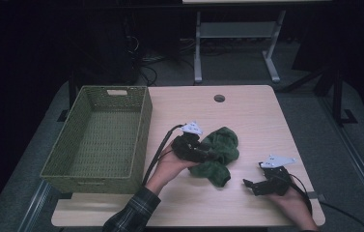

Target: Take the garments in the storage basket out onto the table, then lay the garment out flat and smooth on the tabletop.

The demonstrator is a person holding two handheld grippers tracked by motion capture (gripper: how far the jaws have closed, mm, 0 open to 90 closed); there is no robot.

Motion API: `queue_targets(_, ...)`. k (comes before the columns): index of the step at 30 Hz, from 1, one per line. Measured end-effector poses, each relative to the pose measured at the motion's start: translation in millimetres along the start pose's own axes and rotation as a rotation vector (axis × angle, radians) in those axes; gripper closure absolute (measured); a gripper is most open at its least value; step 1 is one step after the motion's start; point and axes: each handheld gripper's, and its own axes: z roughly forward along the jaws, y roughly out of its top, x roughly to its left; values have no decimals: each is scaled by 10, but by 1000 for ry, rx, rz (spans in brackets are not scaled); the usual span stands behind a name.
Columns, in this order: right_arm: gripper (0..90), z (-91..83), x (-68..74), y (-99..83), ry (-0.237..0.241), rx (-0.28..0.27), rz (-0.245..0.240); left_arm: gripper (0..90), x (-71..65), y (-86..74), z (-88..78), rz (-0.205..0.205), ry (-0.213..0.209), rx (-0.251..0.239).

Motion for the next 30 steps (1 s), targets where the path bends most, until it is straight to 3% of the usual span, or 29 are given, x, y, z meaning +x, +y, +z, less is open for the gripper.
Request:
queue_targets(6,81,0,0,0,0,0,0,491,-104,-33,-68,17,-10,-14)
queue_targets(14,81,-4,4,-3,-1,1,4,472,-245,-200,-170,33,-9,-23)
queue_targets(18,82,-10,9,-9,-4,0,7,474,-329,-274,-165,45,-4,-2)
queue_targets(24,84,-18,20,-17,-11,0,12,482,-400,-327,-62,62,2,24)
queue_targets(26,131,-33,33,-9,-18,11,18,483,-398,-348,-9,66,6,38)
queue_targets(30,162,-108,67,52,43,-30,29,483,-368,-399,93,68,32,67)
